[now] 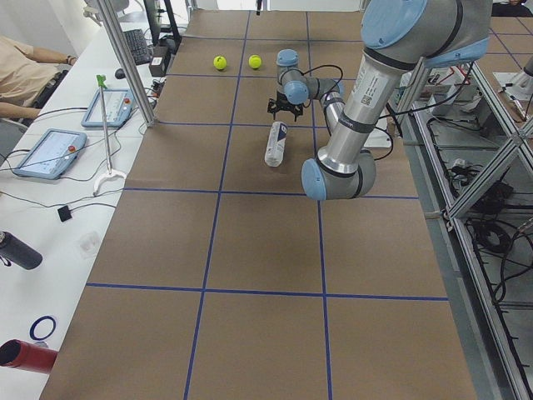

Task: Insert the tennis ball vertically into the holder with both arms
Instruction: 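Close the left gripper around the can's open end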

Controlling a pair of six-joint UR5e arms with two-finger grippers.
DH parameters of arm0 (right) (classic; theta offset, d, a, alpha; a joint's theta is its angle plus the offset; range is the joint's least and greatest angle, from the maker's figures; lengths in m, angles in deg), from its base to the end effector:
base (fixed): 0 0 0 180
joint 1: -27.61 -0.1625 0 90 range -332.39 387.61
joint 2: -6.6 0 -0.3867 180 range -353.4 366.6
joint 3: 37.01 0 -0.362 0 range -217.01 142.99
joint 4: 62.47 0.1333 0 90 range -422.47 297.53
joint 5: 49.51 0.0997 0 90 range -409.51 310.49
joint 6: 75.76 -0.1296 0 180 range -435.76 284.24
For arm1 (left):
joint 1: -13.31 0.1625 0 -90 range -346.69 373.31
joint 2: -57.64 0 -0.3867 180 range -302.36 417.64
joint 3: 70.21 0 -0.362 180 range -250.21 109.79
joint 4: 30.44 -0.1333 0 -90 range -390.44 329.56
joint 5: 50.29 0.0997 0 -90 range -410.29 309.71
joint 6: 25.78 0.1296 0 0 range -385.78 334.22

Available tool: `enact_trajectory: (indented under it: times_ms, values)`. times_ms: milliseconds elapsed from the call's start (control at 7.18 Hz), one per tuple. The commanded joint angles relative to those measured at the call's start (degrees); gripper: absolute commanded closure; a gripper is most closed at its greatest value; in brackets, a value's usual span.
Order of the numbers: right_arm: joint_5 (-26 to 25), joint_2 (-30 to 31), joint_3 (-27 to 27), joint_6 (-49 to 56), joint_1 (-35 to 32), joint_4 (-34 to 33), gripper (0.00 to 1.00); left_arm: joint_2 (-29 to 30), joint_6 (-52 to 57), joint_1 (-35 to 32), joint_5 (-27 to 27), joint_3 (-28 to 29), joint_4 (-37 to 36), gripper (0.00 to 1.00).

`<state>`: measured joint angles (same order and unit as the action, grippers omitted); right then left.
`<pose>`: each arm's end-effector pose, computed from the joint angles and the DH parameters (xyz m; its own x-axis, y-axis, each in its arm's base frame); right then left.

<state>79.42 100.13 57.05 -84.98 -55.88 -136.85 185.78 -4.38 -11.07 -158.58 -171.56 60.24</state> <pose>-0.0008 -0.4649 0.6142 0.7608 -0.1056 0.6403 -0.0132 0.9840 0.1779 0.5377 -0.3454 0.1937 -0.0523 0.9943 0.0931 -0.6061 -0.1057 0.7883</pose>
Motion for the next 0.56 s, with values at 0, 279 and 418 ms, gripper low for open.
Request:
enact_trajectory:
  times_ms: [0, 279, 418]
  values:
    - [0.00, -0.10, -0.01, 0.00, 0.00, -0.06, 0.00, 1.14, 0.31, -0.22, 0.01, 3.26, 2.39, 0.00]
    - [0.09, -0.19, -0.01, 0.00, 0.00, -0.07, 0.00, 1.23, 0.31, -0.49, 0.09, 4.49, 2.57, 0.00]
    - [0.09, -0.19, -0.01, 0.00, 0.00, 0.02, 0.00, 1.23, 0.31, -0.58, 0.44, 4.58, 2.57, 0.00]
